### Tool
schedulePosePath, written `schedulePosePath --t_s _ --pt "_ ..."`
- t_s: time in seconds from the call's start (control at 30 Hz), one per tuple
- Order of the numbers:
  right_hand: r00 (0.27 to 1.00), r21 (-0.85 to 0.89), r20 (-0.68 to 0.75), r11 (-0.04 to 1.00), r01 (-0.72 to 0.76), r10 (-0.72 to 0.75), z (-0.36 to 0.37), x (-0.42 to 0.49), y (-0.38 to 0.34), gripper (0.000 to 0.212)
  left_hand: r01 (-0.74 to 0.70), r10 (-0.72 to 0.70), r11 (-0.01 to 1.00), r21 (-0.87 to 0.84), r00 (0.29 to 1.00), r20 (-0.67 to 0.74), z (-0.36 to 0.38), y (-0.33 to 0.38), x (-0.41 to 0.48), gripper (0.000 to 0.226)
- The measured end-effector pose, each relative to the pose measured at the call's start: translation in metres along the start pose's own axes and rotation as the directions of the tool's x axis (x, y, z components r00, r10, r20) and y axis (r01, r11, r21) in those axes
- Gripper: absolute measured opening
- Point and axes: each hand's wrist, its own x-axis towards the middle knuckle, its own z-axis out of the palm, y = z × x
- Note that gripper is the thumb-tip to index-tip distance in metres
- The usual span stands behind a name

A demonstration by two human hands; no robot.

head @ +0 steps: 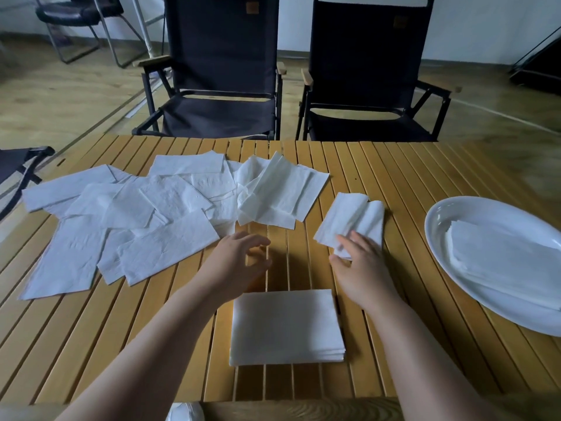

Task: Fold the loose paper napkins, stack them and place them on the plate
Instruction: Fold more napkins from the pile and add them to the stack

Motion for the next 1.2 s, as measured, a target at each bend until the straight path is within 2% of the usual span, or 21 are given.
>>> schedulePosePath --t_s 0.2,0.33,0.47,0.7,0.83,1.0,1.13,1.2 --pt "0.977 0.072 0.112 0.982 0.177 -0.184 0.015 -0.008 -0.02 0.041 -0.028 0.028 1.0 0.013 1.0 -0.006 0.0 -0.009 -0.001 0.038" --pt "0.965 0.056 0.04 0.965 0.257 -0.26 0.023 -0.015 -0.026 0.036 -0.084 0.085 0.996 0.033 0.996 -0.02 0.006 -0.007 0.0 0.039" --pt "0.962 -0.005 -0.137 0.972 0.237 -0.235 0.029 -0.014 -0.028 0.027 -0.118 0.118 0.993 0.03 0.993 -0.003 0.011 -0.002 0.001 0.038" --pt "0.921 -0.072 -0.336 0.98 0.185 -0.199 0.038 -0.015 -0.034 0.009 -0.176 0.176 0.984 -0.013 0.983 0.055 0.012 0.001 -0.001 0.042" --pt "0.919 0.06 -0.355 0.977 0.206 -0.172 0.036 -0.014 -0.034 0.002 -0.151 0.154 0.987 -0.055 0.987 0.054 0.008 0.0 -0.002 0.031" --pt "0.931 0.199 -0.345 0.96 0.195 -0.118 0.028 -0.016 -0.035 0.008 -0.099 0.103 0.99 -0.096 0.994 0.034 0.003 -0.001 -0.002 0.021" --pt "0.915 0.261 -0.392 0.941 0.213 -0.099 0.021 -0.021 -0.041 0.007 -0.034 0.035 0.987 -0.156 0.999 0.005 0.001 -0.002 -0.002 0.02" --pt "0.919 0.337 -0.383 0.911 0.236 -0.096 0.017 -0.024 -0.045 0.005 -0.007 0.006 0.985 -0.173 1.0 -0.007 0.0 -0.003 -0.002 0.027"
